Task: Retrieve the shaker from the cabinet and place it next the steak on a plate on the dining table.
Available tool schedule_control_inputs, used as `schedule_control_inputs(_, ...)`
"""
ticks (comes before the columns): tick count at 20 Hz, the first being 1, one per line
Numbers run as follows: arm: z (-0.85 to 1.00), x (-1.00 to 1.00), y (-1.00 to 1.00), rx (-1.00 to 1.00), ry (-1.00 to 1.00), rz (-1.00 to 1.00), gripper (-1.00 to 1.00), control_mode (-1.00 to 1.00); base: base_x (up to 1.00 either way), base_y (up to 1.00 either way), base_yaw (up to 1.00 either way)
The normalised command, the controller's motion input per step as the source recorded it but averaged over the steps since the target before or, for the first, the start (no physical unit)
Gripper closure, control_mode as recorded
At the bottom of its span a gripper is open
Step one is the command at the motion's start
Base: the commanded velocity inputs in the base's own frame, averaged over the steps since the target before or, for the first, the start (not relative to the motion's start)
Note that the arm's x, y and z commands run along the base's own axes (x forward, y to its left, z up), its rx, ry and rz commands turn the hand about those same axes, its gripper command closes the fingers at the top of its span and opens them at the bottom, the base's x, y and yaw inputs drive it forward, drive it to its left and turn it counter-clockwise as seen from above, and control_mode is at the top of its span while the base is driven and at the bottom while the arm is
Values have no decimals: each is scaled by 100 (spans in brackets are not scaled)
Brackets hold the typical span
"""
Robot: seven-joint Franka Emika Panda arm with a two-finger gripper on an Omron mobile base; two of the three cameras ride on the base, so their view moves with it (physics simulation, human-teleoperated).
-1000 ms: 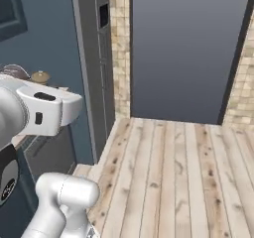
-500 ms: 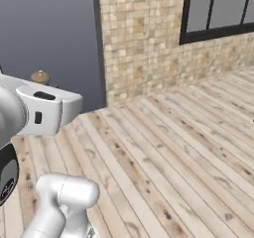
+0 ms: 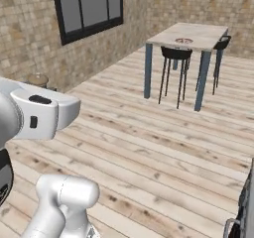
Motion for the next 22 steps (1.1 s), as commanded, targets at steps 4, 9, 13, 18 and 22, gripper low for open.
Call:
schedule_control_inputs(4, 0, 0, 0, 0, 0, 0, 100, 100, 100, 36, -15)
schedule_control_inputs(9, 0, 0, 0, 0, 0, 0, 100, 100, 100, 0, -1)
schedule_control_inputs(13, 0, 0, 0, 0, 0, 0, 100, 100, 100, -22, 0)
schedule_control_inputs(18, 0, 0, 0, 0, 0, 0, 100, 100, 100, -32, 0)
schedule_control_inputs(22, 0, 0, 0, 0, 0, 0, 100, 100, 100, -2, -2)
